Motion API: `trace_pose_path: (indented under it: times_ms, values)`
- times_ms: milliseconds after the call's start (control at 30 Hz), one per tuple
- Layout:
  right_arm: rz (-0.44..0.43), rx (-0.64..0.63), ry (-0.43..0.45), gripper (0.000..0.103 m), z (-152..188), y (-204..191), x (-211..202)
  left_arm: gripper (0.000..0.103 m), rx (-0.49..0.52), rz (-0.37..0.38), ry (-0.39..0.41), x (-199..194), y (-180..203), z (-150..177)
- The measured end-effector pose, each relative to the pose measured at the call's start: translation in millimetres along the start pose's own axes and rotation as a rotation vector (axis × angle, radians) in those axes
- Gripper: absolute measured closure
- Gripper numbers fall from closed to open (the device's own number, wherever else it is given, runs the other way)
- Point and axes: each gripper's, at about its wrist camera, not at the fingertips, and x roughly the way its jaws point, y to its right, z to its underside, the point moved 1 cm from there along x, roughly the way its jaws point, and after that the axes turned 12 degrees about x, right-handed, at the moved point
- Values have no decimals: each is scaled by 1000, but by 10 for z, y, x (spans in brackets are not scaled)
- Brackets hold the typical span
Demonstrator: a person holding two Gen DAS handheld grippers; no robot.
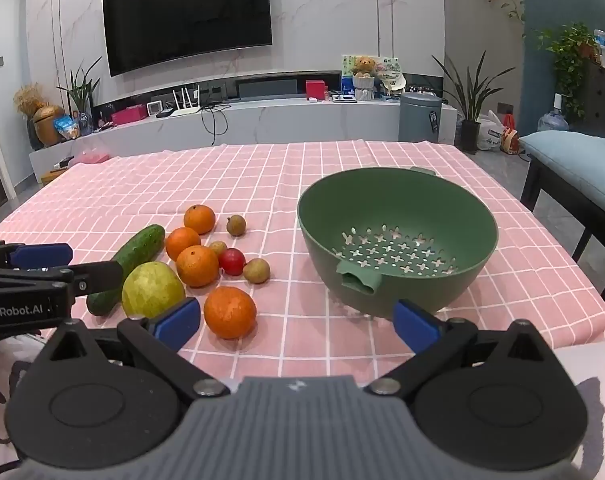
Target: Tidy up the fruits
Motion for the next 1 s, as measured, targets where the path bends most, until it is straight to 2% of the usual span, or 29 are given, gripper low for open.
trace_pose_path:
  times_ms: [267, 1000]
  values:
    - [4, -3, -3, 4, 5, -7, 16, 15, -16, -4, -1, -12, 33, 77]
    - [8, -8, -7, 4, 15, -17, 15, 15, -25, 10, -16, 8, -27, 29]
